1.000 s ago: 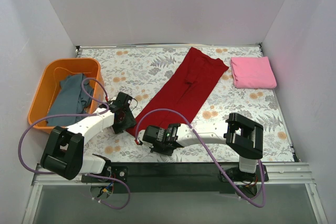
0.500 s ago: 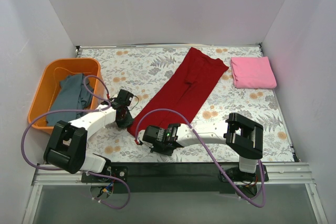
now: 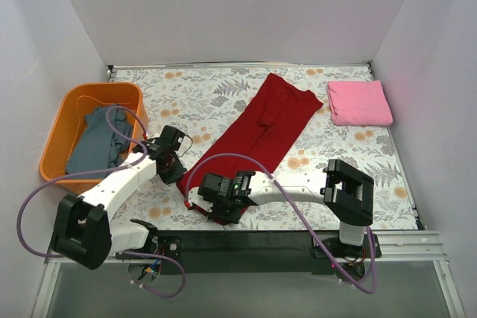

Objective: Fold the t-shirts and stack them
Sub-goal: Fold the tshirt

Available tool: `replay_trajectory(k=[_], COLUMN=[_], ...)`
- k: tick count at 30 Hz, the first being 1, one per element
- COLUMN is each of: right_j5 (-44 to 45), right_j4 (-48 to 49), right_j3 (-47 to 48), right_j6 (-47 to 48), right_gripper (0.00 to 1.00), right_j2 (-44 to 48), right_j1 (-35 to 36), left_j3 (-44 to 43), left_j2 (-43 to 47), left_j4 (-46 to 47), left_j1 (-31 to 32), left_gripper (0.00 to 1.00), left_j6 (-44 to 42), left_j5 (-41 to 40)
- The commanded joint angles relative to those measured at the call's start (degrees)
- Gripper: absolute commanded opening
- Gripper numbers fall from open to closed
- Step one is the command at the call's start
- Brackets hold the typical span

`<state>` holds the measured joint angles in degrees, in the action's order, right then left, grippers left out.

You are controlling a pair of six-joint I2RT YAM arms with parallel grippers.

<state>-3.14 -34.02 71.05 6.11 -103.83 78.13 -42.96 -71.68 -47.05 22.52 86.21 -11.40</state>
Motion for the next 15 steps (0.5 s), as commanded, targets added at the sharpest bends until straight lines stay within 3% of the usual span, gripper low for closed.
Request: replay_trajectory(k=[1,9,15], right_j5=[-10.73,-17.08,-6.64], right_j4=[-1.22,-3.42,-5.7], right_j3=[4.97,10.6,9.47], right_j6=[1.62,1.8,2.5], right_gripper=[0.01,0.01,0.01], right_j2=[3.9,4.69,7.68], right_j1=[0.62,0.62,-1.04], left_j3=[-6.51,-13.64,-17.68], left_j2=[7.5,14.02,7.63], left_j4=[-8.84,-19.13,-10.29], left_j1=[0.15,-0.37,-0.46], left_gripper=[0.0,0.0,0.0], left_j6=[2.2,3.26,-0.34], left_j5=[-3.62,-7.32,-2.24])
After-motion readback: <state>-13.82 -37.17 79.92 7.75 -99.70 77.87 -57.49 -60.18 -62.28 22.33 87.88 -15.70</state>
